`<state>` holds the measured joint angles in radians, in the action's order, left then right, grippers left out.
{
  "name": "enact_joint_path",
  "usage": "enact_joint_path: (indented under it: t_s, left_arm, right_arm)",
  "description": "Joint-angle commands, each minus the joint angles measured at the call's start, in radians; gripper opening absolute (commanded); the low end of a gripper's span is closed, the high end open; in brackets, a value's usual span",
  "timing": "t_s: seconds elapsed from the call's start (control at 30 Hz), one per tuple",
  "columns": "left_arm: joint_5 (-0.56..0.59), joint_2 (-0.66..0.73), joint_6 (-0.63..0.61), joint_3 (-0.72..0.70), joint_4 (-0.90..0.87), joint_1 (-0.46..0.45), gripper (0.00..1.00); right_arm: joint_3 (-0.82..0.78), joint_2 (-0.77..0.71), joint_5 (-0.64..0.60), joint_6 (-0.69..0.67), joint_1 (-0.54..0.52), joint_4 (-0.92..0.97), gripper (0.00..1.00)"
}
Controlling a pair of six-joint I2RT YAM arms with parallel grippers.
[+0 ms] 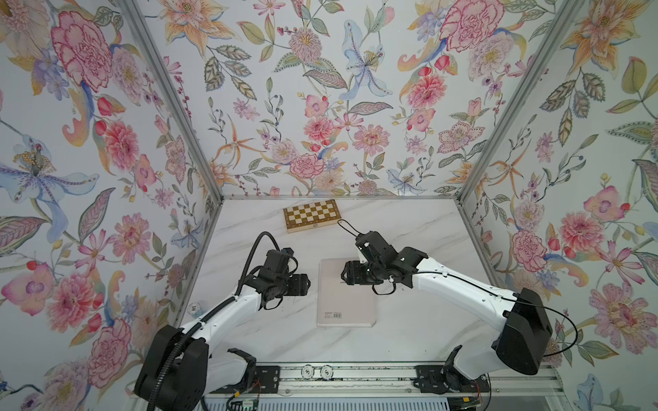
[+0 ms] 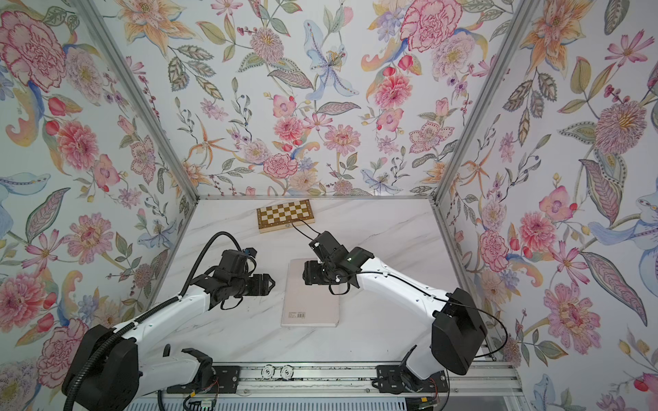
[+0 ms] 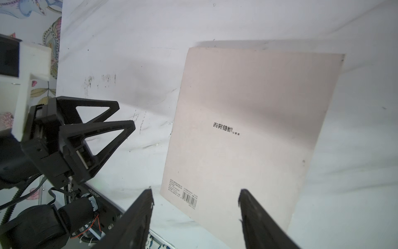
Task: Place the photos into the photo albums
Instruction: Close the photo album at the center of the board, then reset both arms
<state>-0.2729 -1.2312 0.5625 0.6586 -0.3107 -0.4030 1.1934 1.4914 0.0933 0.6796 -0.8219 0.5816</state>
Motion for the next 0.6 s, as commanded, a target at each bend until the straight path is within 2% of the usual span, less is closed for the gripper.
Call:
enact_joint_path:
  t_s: [0.0,0.37,0.47,0.53,0.57]
  left_arm:
    - [0.017,0.022,-0.019,0.003,-0.024,0.018,0.83]
    - [0.078,0.032,-0.022,0.017,-0.034,0.030,0.99]
    - [0.073,0.037,-0.010,0.013,-0.006,0.043,0.99]
    - [0.068,0.027,-0.005,0.031,0.004,0.050,0.99]
    - [0.070,0.021,-0.007,0.043,0.007,0.052,0.99]
  right_arm:
    - [-0.049,-0.062,0.017,-0.034,0.052,-0.029,0.66]
    - [-0.178,-0.189,0.047,-0.107,0.263,-0.055,0.67]
    - [-0.198,-0.226,0.069,-0.149,0.329,-0.061,0.84]
    - [-0.207,-0.239,0.098,-0.167,0.375,-0.066,0.86]
    - [-0.211,-0.241,0.099,-0.171,0.406,-0.067,0.91]
